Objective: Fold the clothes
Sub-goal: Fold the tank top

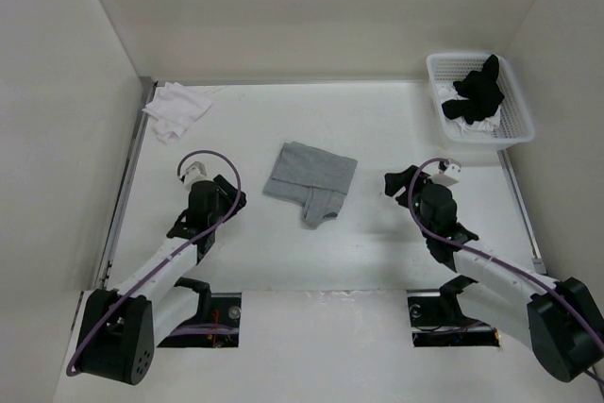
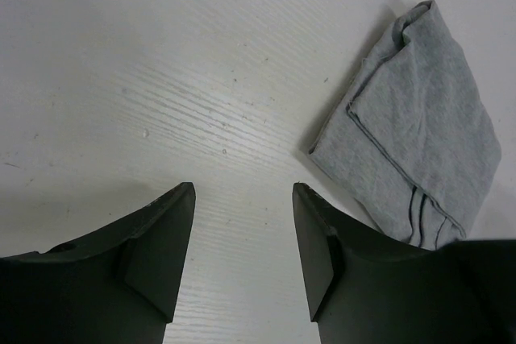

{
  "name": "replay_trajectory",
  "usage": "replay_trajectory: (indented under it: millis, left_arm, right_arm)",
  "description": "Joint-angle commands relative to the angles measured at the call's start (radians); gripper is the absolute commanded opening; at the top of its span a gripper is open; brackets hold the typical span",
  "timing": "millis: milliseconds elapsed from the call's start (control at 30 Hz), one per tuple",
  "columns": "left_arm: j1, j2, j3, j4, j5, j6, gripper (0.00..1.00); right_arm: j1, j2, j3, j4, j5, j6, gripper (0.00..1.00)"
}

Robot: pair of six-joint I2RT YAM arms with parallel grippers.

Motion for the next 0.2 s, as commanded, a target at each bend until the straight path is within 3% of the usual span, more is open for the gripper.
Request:
replay_trajectory:
  millis: [0,100,167]
  left_arm:
    - [-0.011,0.021,0.047,0.067,-0.001,0.013,0.5]
    - [-0.032,0.061,0.064,0.07,-0.006,0.024,0.49]
    - [-0.048,0.07,0.072,0.076,-0.012,0.025,0.54]
  right_arm:
    - [-0.006,-0.003,0.005,0.058,-0.008,0.007,0.74]
    - [-0.006,0.0,0.007,0.058,-0.008,0.007,0.74]
    - [-0.006,0.0,0.007,0.058,-0.008,0.007,0.74]
